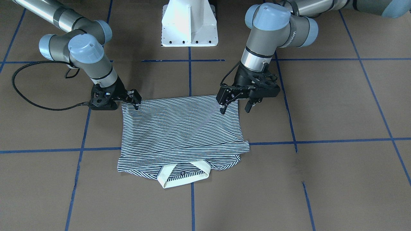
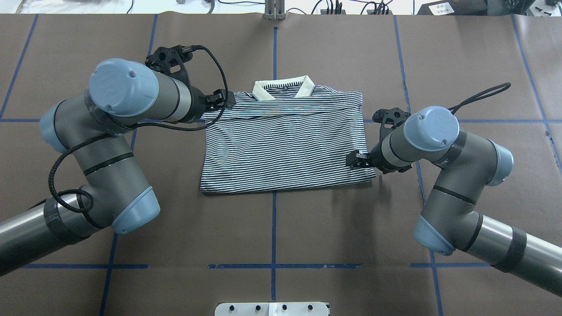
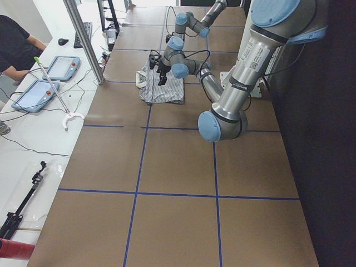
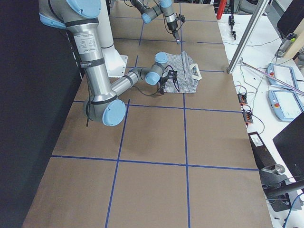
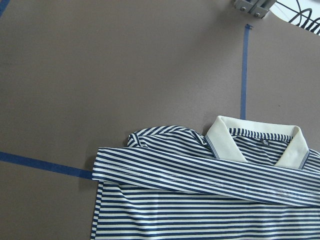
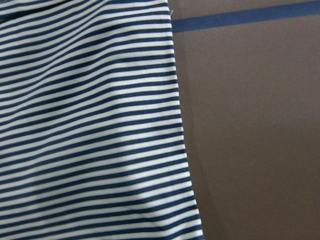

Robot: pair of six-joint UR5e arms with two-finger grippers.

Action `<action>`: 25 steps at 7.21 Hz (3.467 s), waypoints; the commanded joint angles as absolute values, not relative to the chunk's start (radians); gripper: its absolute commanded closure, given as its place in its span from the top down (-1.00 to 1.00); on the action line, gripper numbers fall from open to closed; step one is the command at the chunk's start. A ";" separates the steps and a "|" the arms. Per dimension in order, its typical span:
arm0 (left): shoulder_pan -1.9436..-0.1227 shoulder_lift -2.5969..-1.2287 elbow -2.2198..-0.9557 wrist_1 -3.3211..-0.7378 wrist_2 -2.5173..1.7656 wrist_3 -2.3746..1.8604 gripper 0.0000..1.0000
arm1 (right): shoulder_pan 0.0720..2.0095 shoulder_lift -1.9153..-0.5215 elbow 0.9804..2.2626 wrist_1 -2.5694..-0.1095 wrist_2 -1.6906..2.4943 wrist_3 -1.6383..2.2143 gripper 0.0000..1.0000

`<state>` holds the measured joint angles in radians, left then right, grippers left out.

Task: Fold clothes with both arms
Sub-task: 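Move the right gripper down to the side edge of the folded shirt, then grasp the shirt's side edge with the right gripper and drag it sideways, then hold the shirt corner with the right gripper while the left arm moves in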

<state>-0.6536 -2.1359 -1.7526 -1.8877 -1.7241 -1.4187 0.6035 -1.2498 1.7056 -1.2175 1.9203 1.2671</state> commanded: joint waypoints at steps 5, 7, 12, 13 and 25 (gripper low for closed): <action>-0.652 -2.129 -1.741 -1.890 -1.723 -1.416 1.00 | 0.604 -1.262 1.729 -1.218 1.940 1.264 -1.00; -0.650 -2.129 -1.743 -1.890 -1.723 -1.416 1.00 | 0.579 -1.360 1.808 -1.218 1.941 1.264 -1.00; -0.635 -2.134 -1.756 -1.890 -1.723 -1.417 1.00 | 0.268 -1.720 2.152 -1.213 2.003 1.408 -1.00; -0.635 -2.134 -1.769 -1.888 -1.724 -1.417 1.00 | 0.214 -1.712 2.158 -1.207 2.005 1.457 -0.71; -0.299 -2.204 -1.723 -1.606 -1.635 -1.957 1.00 | 0.523 -1.490 2.215 -1.198 1.990 1.473 1.00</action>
